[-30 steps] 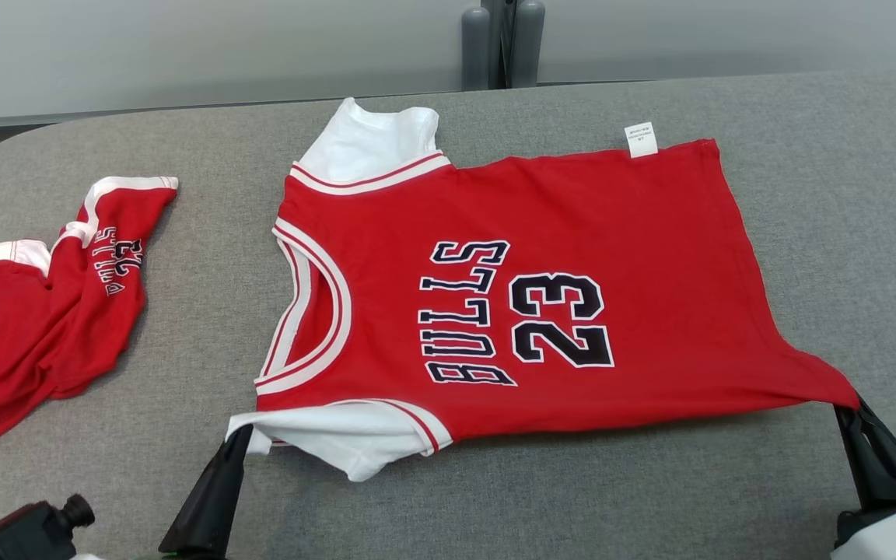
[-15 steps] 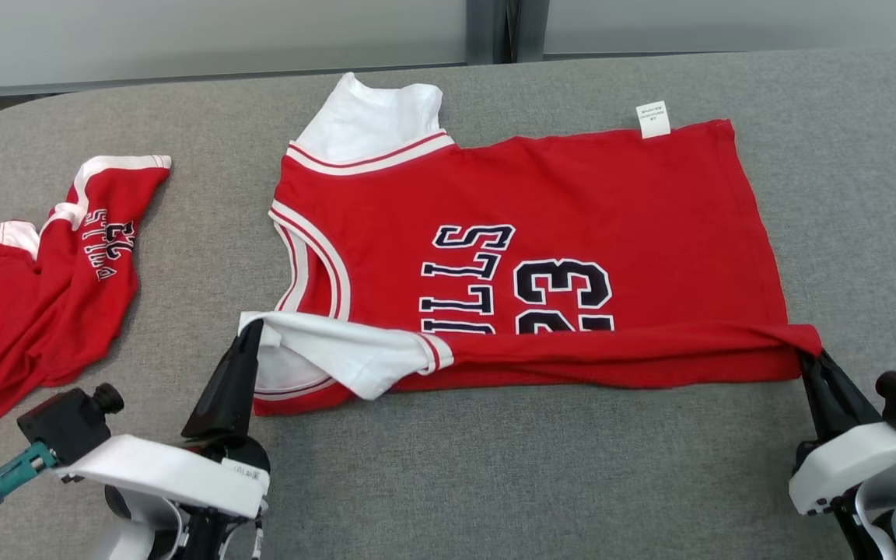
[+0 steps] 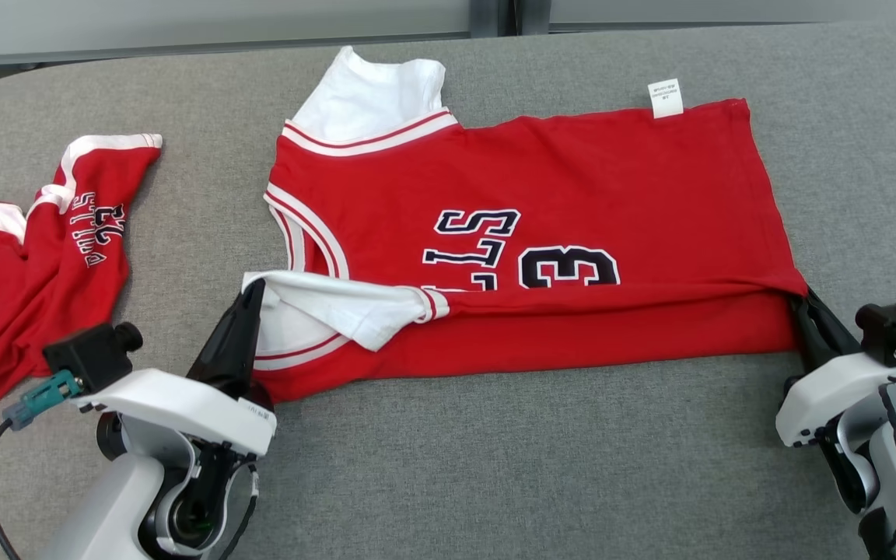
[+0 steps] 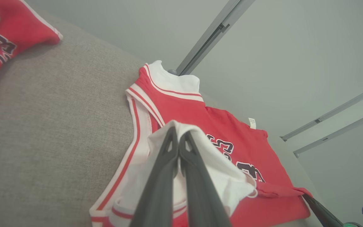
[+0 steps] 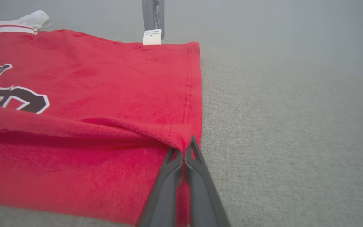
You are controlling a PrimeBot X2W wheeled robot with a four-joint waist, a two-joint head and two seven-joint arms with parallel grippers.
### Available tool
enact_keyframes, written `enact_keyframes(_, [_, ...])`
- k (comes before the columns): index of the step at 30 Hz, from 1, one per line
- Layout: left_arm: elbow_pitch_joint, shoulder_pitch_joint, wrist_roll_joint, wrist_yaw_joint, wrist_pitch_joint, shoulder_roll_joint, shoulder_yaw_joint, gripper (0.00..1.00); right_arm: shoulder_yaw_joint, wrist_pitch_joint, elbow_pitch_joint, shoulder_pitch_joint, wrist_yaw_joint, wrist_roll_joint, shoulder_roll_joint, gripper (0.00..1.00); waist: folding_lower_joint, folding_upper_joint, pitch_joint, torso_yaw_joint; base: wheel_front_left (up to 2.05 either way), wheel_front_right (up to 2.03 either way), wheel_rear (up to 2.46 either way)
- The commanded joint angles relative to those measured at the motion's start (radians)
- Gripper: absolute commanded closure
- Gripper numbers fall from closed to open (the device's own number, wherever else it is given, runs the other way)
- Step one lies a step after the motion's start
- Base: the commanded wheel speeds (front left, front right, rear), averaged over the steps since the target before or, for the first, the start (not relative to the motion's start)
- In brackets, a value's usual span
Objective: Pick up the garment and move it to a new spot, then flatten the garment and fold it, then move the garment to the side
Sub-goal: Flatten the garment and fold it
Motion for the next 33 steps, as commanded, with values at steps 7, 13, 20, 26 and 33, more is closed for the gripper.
enact_keyframes(7, [0.093, -0.085, 0.000, -0.012, -0.012, -0.027, 0.009, 0.89, 0.028, -0.036, 0.112, -0.102, -0.001, -0.010, -0.002, 0.00, 0.0001, 0.0000, 0.019, -0.003, 0.00, 0.00, 0.00])
enact_keyframes(13, [0.143, -0.119, 0.017, -0.026, -0.051, -0.045, 0.019, 0.00, 0.028, -0.050, 0.096, -0.133, -0.001, -0.003, 0.021, 0.00, 0.0001, 0.0000, 0.022, -0.009, 0.00, 0.00, 0.00])
enact_keyframes(20, [0.163, -0.094, 0.068, -0.013, -0.100, -0.049, 0.034, 0.00, 0.010, -0.048, 0.023, -0.062, -0.001, 0.017, 0.026, 0.00, 0.0001, 0.0000, 0.012, -0.016, 0.00, 0.00, 0.00])
enact_keyframes(26, [0.158, -0.025, 0.064, 0.025, -0.092, -0.058, 0.027, 0.00, -0.022, -0.048, -0.001, -0.014, -0.001, 0.028, 0.028, 0.00, 0.0001, 0.0000, 0.003, -0.022, 0.00, 0.00, 0.00])
enact_keyframes(33, [0.134, 0.071, 0.034, 0.111, -0.062, -0.060, 0.035, 0.00, -0.059, -0.048, -0.020, 0.022, 0.000, 0.016, 0.029, 0.00, 0.0001, 0.0000, -0.005, -0.024, 0.00, 0.00, 0.00])
